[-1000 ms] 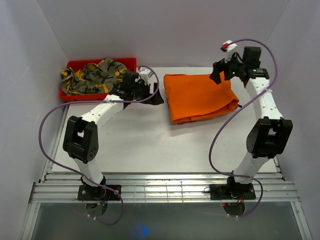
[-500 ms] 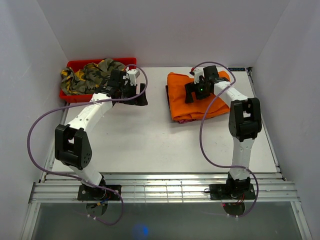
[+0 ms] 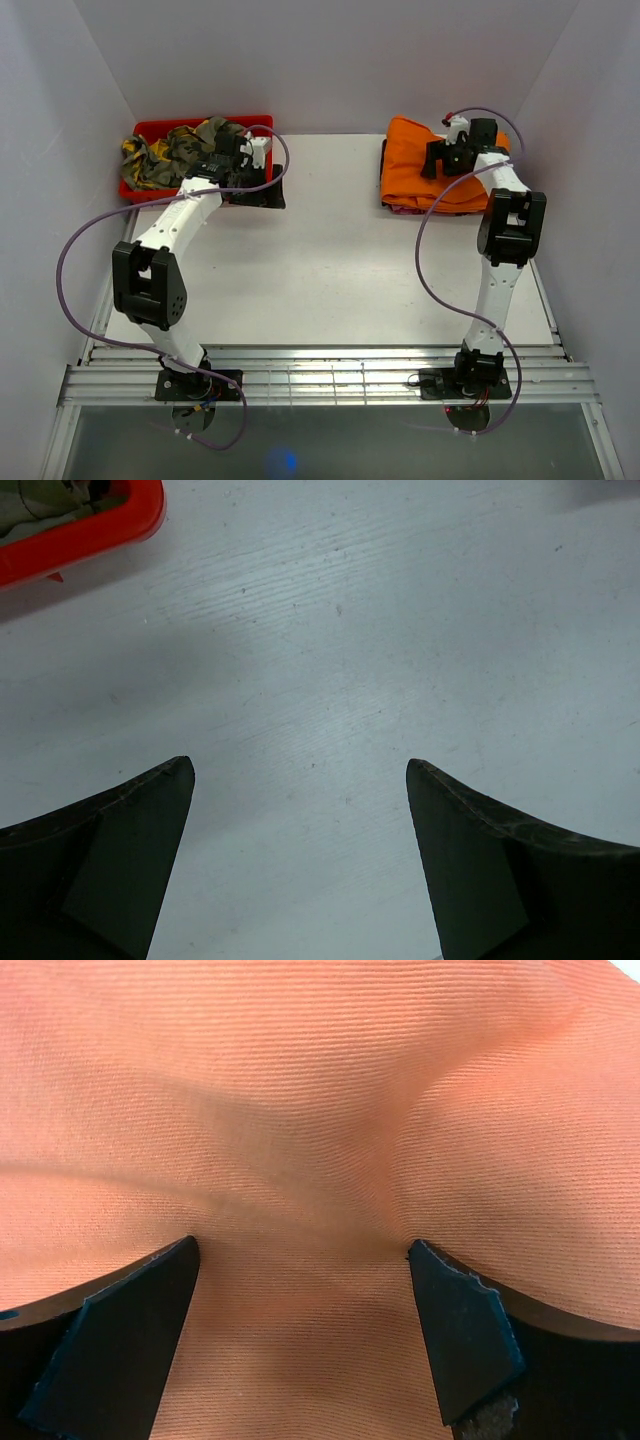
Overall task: Fold and stack the trousers
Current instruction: Neatly place the folded trousers to the corner
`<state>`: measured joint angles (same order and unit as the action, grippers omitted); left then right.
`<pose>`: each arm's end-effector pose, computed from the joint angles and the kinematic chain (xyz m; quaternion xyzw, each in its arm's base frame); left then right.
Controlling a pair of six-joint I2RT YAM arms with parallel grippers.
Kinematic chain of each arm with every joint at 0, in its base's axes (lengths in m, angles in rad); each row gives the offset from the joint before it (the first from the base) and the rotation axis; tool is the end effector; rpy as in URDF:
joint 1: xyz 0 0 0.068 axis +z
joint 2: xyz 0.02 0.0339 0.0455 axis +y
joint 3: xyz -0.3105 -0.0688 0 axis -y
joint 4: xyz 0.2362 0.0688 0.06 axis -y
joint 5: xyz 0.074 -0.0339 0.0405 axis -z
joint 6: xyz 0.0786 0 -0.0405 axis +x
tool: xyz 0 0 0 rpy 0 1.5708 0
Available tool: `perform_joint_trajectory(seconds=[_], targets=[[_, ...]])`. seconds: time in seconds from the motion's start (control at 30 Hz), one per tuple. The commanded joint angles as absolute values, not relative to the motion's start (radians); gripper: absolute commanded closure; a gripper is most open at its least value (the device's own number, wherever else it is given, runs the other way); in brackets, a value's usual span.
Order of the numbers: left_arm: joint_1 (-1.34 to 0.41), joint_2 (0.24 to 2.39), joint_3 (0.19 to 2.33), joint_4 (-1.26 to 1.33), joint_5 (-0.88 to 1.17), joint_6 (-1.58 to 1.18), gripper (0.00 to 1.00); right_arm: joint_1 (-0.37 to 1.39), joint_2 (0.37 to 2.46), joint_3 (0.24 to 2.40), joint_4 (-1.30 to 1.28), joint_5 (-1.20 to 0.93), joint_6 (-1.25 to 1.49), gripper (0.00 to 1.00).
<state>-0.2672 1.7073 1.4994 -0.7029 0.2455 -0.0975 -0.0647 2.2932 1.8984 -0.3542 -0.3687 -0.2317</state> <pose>0.3787 -0.1235 0.3124 0.1191 0.9322 -0.1722 0.2953 0.5749 -0.0089 0.2107 -0.1481 0.8920 0.1082 0.4132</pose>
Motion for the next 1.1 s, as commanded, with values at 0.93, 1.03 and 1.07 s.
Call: perform_joint_trajectory(seconds=[0.93, 1.03, 1.07], targets=[[-0.091, 1.574, 1.503, -0.782, 0.39, 0.054, 0.02, -0.052, 1.411, 1.375, -0.736, -0.574, -0.532, 0.1], [-0.091, 1.481, 1.401, -0.759, 0.387, 0.052, 0.02, -0.052, 1.28, 1.164, -0.718, -0.539, -0.589, 0.1], [-0.092, 1.459, 1.341, -0.756, 0.387, 0.054, 0.02, -0.051, 1.197, 1.12, -0.707, -0.529, -0.598, 0.1]])
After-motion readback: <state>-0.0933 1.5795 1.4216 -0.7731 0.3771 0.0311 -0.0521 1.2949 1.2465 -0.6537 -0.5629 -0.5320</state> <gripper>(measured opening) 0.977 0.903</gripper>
